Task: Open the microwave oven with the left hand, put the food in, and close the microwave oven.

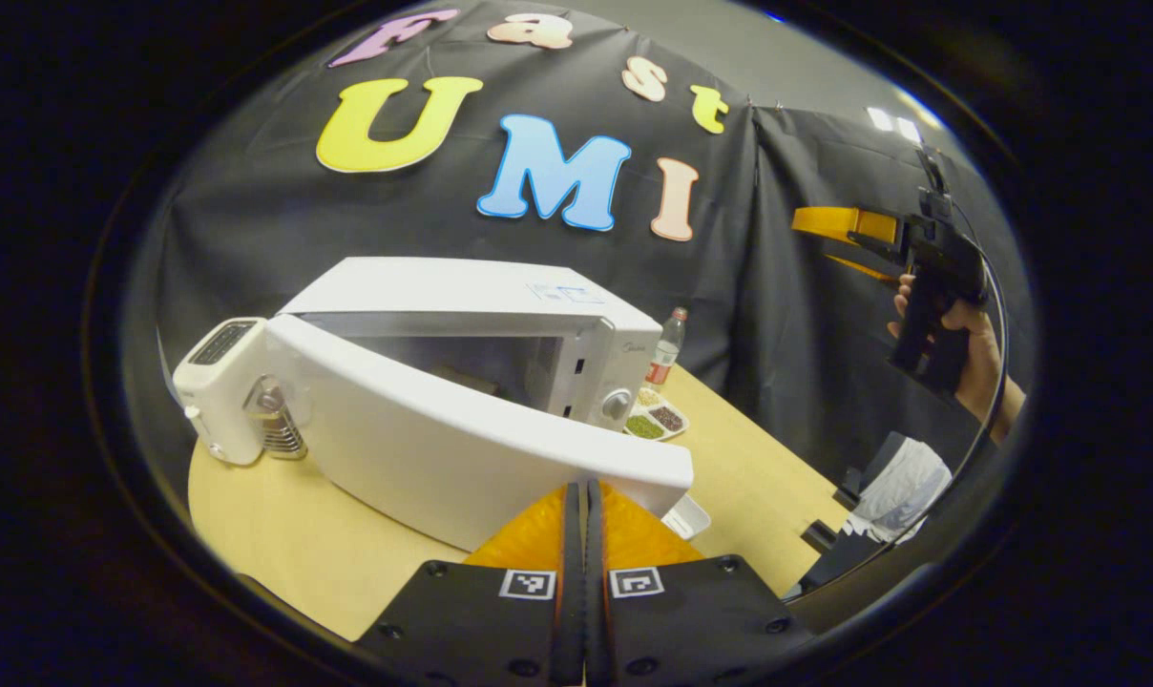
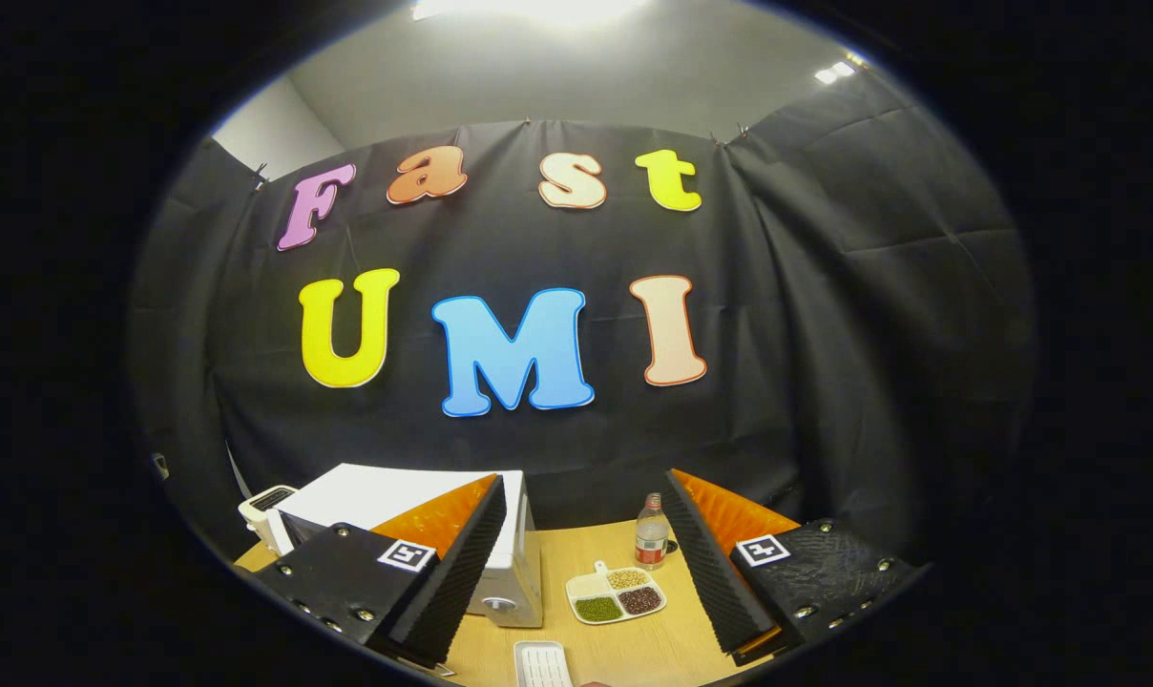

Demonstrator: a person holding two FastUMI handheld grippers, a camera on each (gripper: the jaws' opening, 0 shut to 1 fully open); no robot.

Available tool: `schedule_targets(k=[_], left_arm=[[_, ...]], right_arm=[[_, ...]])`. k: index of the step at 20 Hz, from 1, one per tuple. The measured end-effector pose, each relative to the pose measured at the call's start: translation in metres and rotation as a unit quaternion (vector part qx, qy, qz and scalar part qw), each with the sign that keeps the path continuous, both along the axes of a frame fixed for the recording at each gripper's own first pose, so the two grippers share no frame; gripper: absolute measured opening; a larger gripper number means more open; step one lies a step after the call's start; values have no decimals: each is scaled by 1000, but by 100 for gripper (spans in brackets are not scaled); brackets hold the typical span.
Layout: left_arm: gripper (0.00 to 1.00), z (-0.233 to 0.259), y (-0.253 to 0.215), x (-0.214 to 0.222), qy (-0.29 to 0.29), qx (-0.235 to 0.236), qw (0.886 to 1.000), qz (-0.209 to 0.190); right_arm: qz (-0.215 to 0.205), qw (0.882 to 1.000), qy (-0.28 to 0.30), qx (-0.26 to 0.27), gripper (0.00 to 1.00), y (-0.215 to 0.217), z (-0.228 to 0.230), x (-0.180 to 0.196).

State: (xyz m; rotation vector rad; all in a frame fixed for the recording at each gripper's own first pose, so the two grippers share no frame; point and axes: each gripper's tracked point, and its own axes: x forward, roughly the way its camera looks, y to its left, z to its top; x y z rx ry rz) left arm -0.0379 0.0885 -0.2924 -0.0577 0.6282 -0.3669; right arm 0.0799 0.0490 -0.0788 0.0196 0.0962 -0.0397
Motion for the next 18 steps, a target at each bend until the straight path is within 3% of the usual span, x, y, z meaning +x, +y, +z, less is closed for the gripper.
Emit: schedule_targets(k=[4, 5, 6, 12, 13, 14, 16, 18], left_arm=[[7, -5, -17, 37, -12, -1, 1000, 4], [11, -7, -19, 48, -17, 0, 1000, 6], [7, -8, -21, 57, -20, -2, 1000, 10], [6, -19, -26, 101, -23, 3, 999, 48], [2, -21, -28, 106, -23, 3, 998, 54], [7, -23, -28, 113, -22, 3, 998, 59], [2, -27, -31, 124, -19, 3, 998, 65], [7, -30, -33, 135, -18, 7, 997, 68]], right_arm=[[3, 1000, 2, -4, 99, -9, -5, 11], [4, 1000, 4, -7, 99, -10, -7, 11], [4, 1000, 6, -8, 99, -12, -8, 11], [-3, 1000, 12, -16, 99, -31, -14, 9], [-6, 1000, 14, -15, 99, -35, -15, 8], [-8, 1000, 15, -13, 99, -38, -16, 8], [-12, 1000, 17, -10, 99, -43, -17, 9], [-16, 1000, 17, -7, 98, -49, -19, 10]])
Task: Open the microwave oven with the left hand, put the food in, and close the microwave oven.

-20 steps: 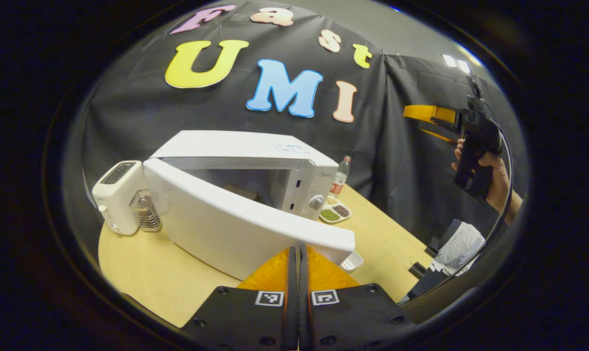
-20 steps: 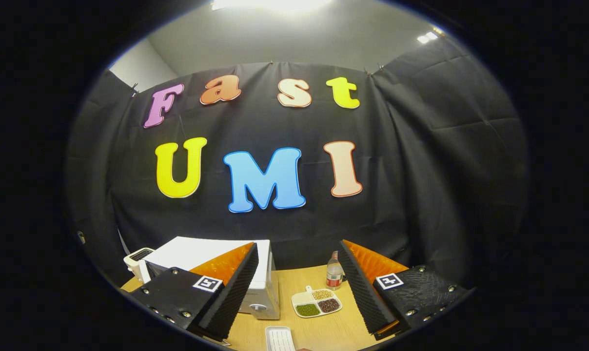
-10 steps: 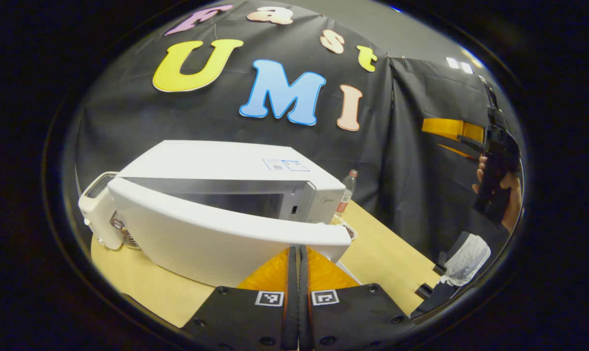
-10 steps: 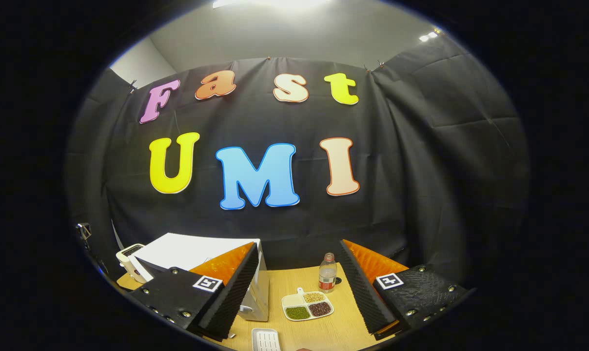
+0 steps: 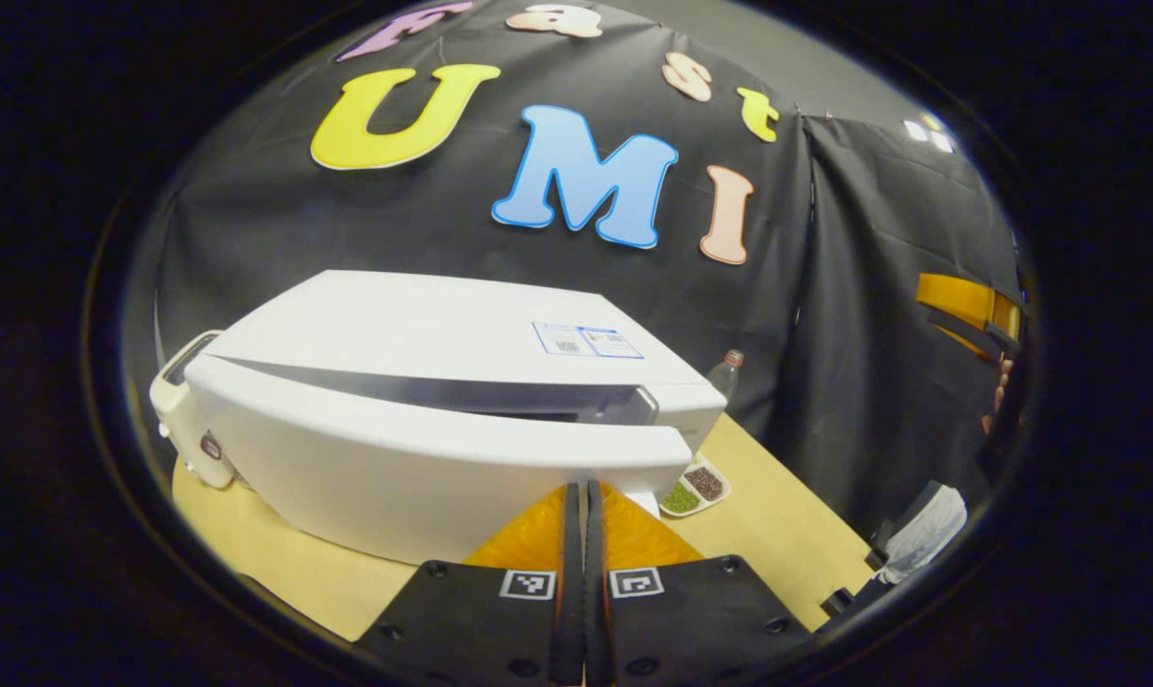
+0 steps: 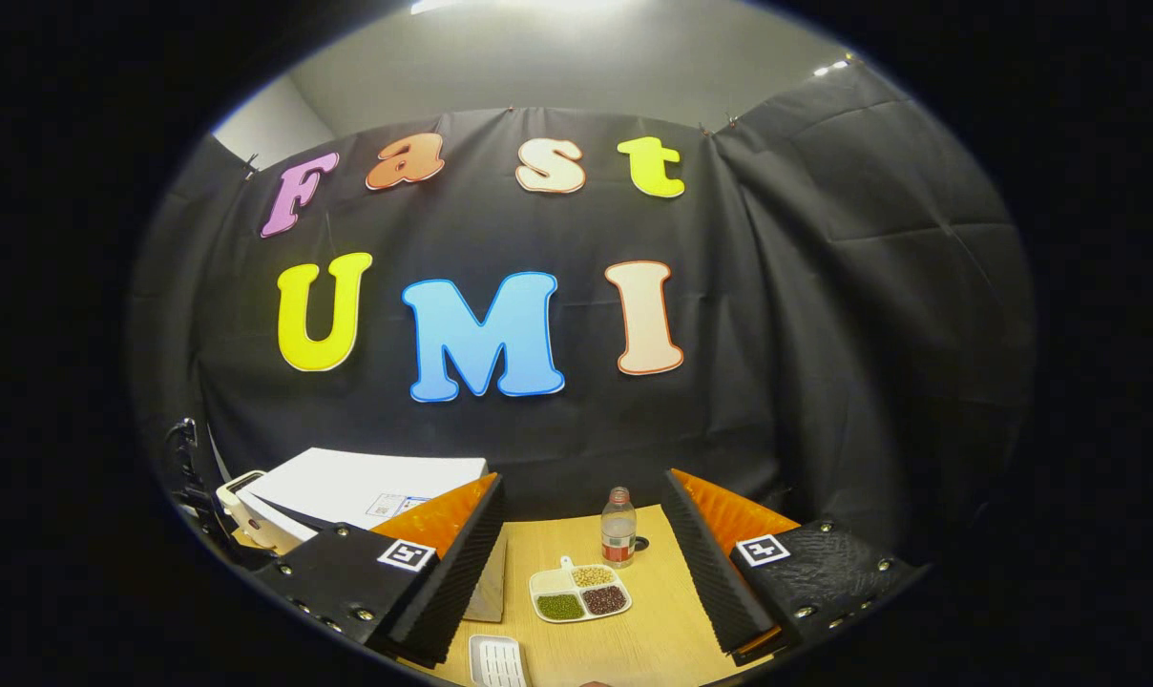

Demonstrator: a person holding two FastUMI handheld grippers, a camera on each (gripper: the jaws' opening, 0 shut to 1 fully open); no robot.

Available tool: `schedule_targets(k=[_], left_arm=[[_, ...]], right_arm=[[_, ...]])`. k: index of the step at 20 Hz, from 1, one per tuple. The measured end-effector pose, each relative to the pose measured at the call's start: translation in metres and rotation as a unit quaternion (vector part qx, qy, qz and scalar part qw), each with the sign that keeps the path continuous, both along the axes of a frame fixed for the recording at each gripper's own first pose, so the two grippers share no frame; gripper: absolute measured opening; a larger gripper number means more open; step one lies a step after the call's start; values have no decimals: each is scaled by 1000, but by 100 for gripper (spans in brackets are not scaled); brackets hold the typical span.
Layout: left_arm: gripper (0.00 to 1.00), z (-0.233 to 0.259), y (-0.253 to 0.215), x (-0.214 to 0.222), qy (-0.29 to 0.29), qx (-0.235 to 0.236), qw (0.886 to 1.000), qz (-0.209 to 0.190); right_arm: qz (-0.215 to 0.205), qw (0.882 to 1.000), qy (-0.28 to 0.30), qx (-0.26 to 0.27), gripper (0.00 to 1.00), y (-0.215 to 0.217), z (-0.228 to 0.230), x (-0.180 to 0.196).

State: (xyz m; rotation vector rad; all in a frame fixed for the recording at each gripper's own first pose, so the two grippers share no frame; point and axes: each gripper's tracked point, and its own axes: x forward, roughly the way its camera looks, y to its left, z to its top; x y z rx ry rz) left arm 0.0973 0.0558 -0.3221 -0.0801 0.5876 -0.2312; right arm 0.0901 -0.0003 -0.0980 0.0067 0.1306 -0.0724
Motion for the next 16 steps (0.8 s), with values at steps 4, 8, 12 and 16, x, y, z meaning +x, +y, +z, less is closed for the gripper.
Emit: schedule_targets(k=[4, 8, 12, 16], left_arm=[[2, 0, 4, 22, -6, 8, 1000, 12], [7, -10, 3, 23, 1, 28, 999, 19], [6, -9, 3, 24, -7, 26, 999, 24], [6, -9, 4, 25, -14, 41, 999, 21]], right_arm=[[1, 1000, -2, -2, 99, -5, -3, 1], [3, 1000, -9, -6, 99, -9, -2, 3], [4, 1000, -4, 4, 99, -8, -4, 7], [10, 1000, 0, 11, 99, -4, -7, 10]])
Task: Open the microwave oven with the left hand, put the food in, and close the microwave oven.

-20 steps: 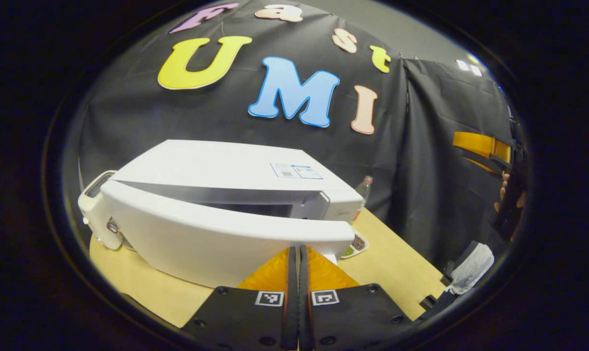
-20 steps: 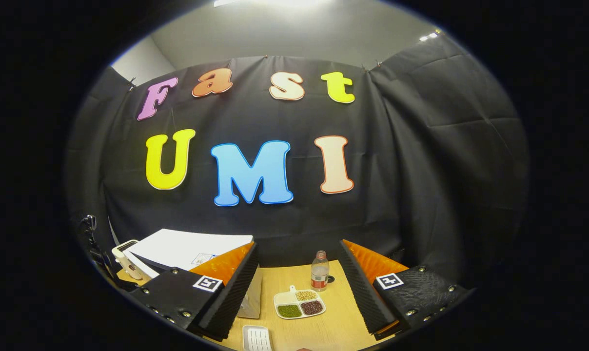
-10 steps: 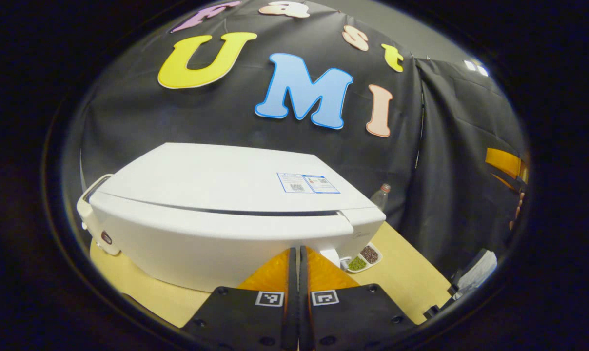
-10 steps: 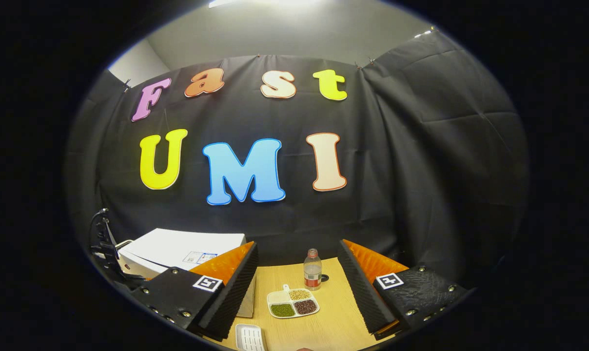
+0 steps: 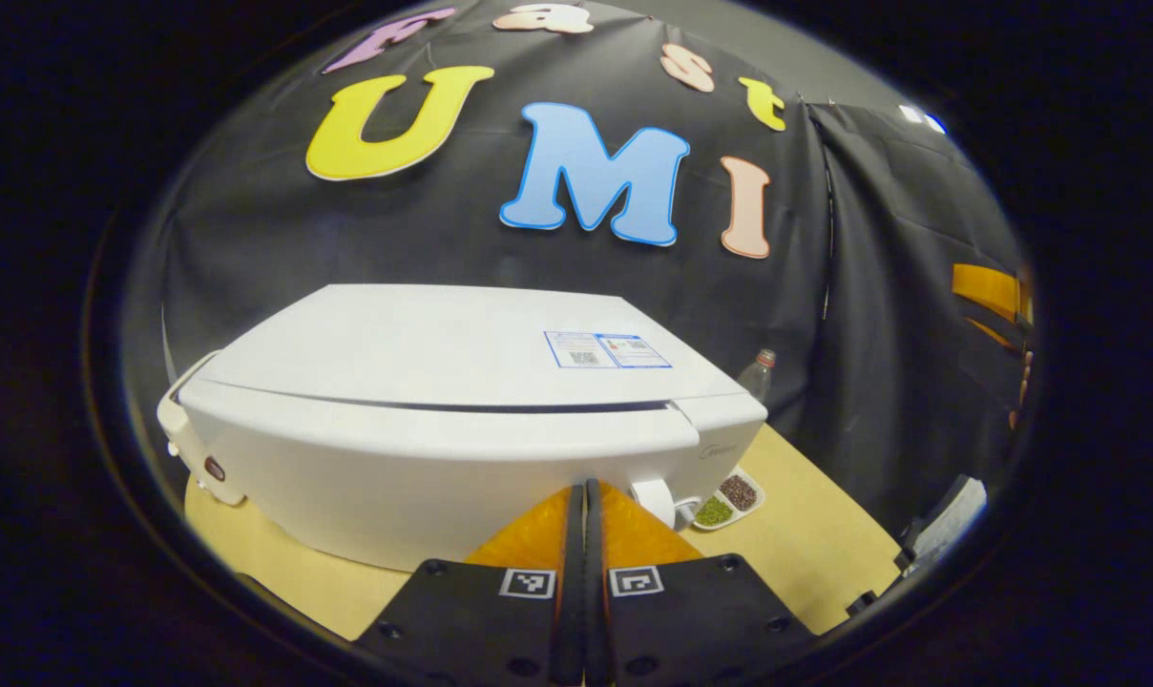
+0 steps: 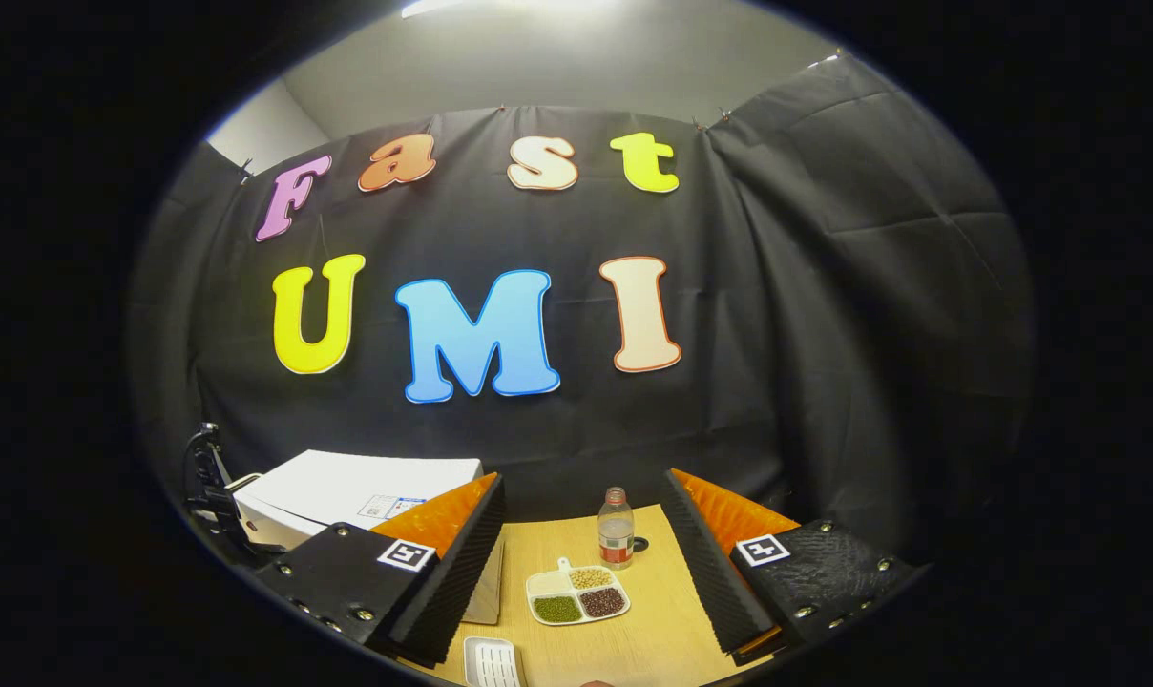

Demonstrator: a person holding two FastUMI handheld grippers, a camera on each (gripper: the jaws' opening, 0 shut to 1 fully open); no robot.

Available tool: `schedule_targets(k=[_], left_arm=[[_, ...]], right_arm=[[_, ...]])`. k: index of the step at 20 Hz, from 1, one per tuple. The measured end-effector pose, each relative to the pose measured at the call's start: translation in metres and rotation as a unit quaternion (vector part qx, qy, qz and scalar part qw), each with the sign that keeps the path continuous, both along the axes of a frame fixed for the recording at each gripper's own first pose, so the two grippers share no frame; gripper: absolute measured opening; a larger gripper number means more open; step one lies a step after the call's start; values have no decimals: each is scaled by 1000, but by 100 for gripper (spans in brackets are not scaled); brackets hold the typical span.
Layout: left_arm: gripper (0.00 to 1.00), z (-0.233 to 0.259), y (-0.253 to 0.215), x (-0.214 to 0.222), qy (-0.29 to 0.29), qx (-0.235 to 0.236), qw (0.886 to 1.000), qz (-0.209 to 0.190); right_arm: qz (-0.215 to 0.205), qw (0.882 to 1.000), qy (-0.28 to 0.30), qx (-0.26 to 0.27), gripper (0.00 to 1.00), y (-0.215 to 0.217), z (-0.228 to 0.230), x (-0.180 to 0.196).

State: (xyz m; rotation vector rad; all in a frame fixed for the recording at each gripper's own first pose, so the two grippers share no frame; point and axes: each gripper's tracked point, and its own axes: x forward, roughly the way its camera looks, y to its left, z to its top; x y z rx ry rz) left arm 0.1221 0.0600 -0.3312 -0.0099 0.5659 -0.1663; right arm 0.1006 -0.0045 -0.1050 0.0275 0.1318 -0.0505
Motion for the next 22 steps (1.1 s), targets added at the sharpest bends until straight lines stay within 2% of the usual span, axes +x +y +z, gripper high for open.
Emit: schedule_targets(k=[5, 7, 8, 10, 12, 14, 15, 16, 20, 22], left_arm=[[6, 0, 0, 1, -8, 1, 1000, 8], [2, 0, 4, 9, -11, 8, 1000, 10], [6, 2, -2, 8, -4, -3, 1000, 11], [7, 0, 0, 7, -8, 15, 1000, 2], [7, 19, 6, 12, -27, 17, 999, 10], [7, 62, 16, 15, -59, 7, 998, 19], [11, 91, 23, 16, -83, 8, 996, 25], [7, 123, 30, 16, -108, 8, 994, 29], [7, 243, 62, -7, -218, 36, 974, 53], [10, 276, 68, -31, -243, 22, 968, 59]], right_arm=[[12, 1000, 5, 0, 99, 10, -3, 0], [16, 1000, 6, 1, 99, 15, -5, -2], [20, 1000, 9, 3, 99, 19, -5, -3], [26, 1000, 7, 3, 99, 27, -3, -7], [30, 1000, 6, 3, 99, 35, -2, -10], [35, 999, 2, 5, 99, 44, 4, -11], [40, 999, 0, 6, 99, 50, 6, -12], [44, 999, -4, 6, 99, 57, 11, -12], [59, 998, -19, 2, 99, 82, 32, -11], [61, 998, -28, 2, 99, 93, 42, -14]])
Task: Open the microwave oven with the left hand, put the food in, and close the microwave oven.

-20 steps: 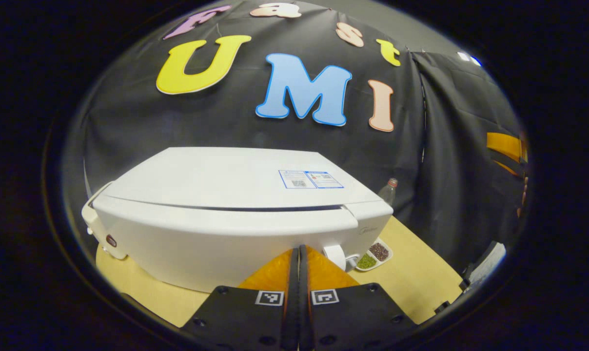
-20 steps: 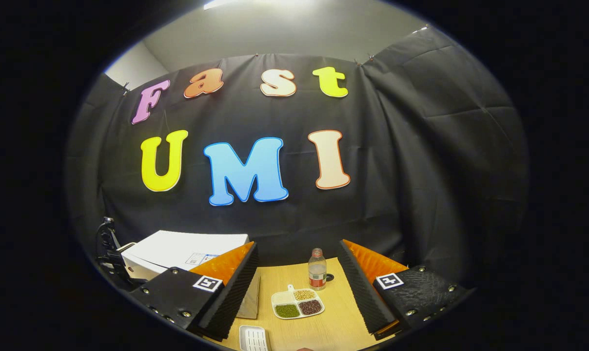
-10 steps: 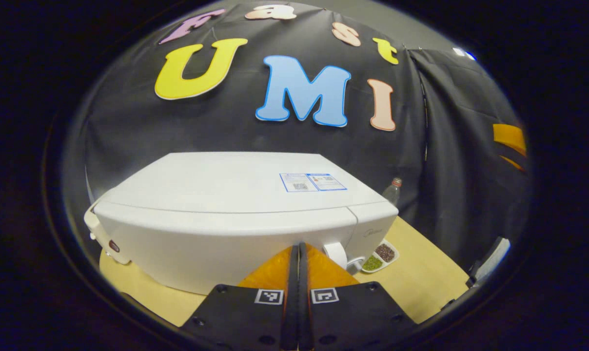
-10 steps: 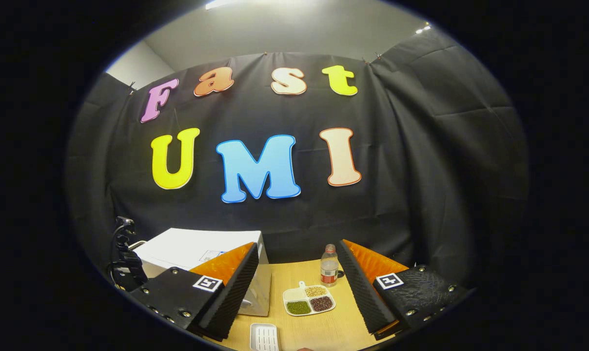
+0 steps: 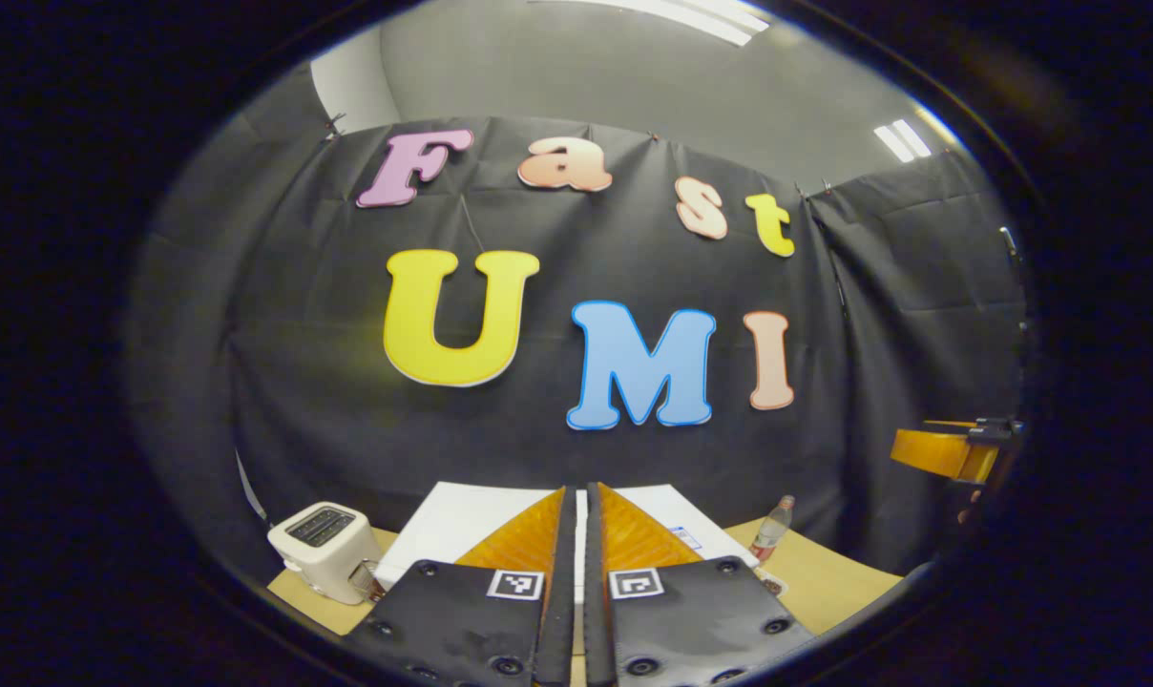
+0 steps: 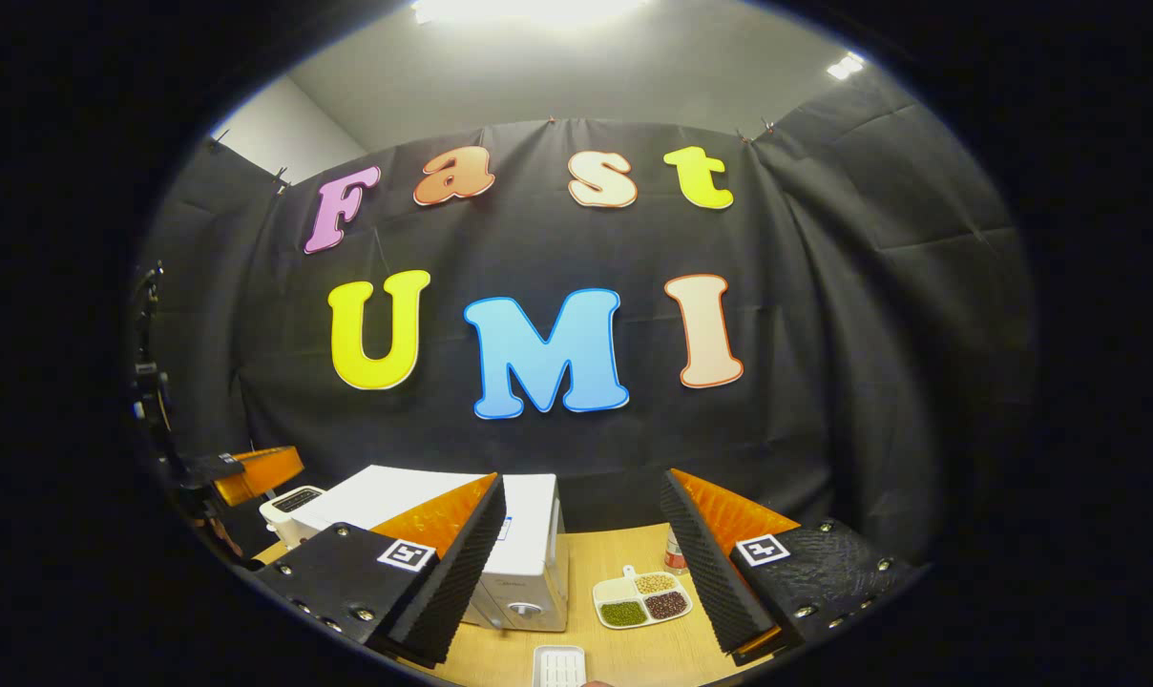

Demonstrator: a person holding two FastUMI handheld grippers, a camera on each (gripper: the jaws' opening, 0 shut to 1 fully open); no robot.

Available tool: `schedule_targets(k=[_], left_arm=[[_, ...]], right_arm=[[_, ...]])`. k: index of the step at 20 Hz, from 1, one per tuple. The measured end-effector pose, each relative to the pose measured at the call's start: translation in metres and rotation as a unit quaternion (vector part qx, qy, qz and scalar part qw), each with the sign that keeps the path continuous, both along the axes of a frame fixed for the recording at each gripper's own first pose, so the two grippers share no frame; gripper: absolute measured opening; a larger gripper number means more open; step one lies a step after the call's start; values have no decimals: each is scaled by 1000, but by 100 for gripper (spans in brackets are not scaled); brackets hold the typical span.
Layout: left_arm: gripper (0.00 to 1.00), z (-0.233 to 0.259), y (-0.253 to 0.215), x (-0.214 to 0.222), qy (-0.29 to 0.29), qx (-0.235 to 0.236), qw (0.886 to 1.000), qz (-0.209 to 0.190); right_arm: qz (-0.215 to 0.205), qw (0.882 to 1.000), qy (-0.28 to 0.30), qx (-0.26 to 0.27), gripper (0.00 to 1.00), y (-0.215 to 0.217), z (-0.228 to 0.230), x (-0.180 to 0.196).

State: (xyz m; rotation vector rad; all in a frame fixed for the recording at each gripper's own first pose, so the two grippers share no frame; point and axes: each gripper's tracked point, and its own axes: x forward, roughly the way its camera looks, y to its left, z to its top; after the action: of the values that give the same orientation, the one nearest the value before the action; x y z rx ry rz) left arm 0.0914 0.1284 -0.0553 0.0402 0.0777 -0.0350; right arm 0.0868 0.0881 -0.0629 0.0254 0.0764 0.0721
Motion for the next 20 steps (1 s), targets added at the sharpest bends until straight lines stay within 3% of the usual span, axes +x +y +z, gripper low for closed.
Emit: schedule_targets(k=[1, 5, 8, 20], left_arm=[[22, 12, 6, -9, -10, -8, 1000, 6], [100, 30, 20, -44, 4, -32, 999, 23], [95, 42, 31, -61, -7, -26, 999, 28], [96, 68, 61, -95, -27, -28, 999, 4]], right_arm=[[2, 1000, -5, 1, 99, 6, 6, -2], [11, 1000, -16, 3, 98, 26, 24, -9], [14, 1000, -22, 1, 98, 37, 29, -15], [22, 999, -31, -2, 99, 80, 34, -48]])
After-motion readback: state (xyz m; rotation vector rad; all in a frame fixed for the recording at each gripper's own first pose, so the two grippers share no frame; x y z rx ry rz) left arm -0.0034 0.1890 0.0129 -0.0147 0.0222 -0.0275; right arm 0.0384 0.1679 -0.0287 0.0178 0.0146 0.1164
